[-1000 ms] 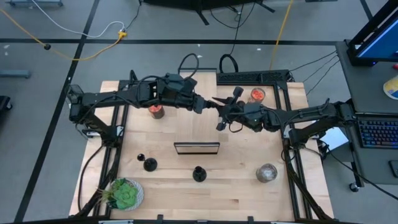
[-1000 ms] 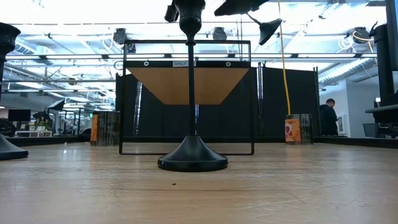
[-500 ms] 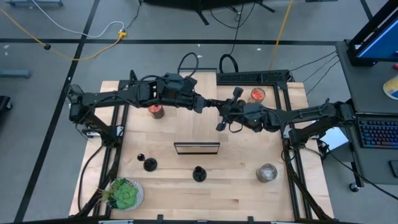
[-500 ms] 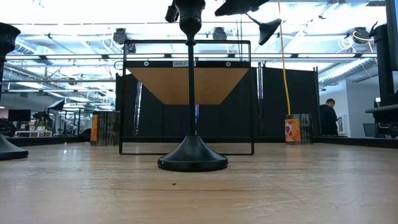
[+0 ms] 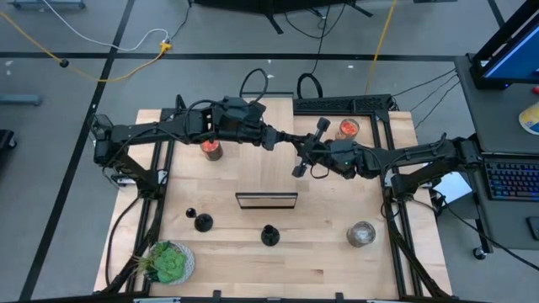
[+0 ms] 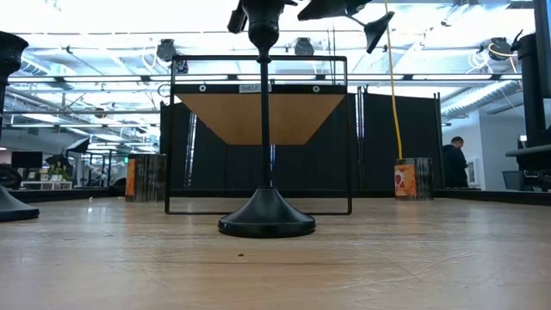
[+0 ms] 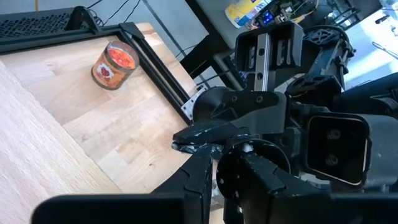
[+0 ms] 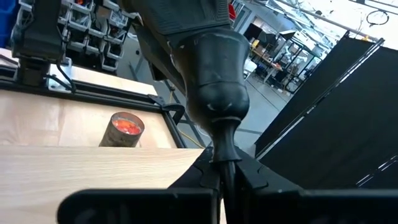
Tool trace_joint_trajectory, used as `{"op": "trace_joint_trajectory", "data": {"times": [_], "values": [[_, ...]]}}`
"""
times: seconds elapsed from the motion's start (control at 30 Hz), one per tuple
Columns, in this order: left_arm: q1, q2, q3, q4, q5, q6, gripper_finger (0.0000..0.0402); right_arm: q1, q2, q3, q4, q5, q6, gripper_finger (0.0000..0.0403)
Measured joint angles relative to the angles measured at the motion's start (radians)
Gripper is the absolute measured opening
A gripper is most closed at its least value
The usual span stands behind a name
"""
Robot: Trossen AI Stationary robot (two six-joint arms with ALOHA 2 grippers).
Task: Pick & Place candle stick holders
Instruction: Put the top left black candle holder on the shelf
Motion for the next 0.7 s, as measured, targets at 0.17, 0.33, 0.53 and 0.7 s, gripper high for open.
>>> {"op": "trace_joint_trajectory", "data": {"times": [0.17,0.33,0.53,0.7], "values": [[0.000,0.000,0.000,0.018,0.011,0.023,0.0062,0.000,0.000,0.000,0.000,0.000,0.017,0.0000],[0.000,0.002,-0.001,0.059,0.040,0.050,0.0063,0.000,-0.002,0.000,0.002,-0.001,0.036,0.0000],[0.000,0.002,-0.001,0.059,0.043,0.084,0.0067,0.000,-0.002,0.000,0.001,0.000,0.036,0.0000],[0.000,0.002,-0.001,0.058,0.043,0.094,0.0106,0.000,-0.002,0.000,0.001,0.000,0.036,0.0000]]}}
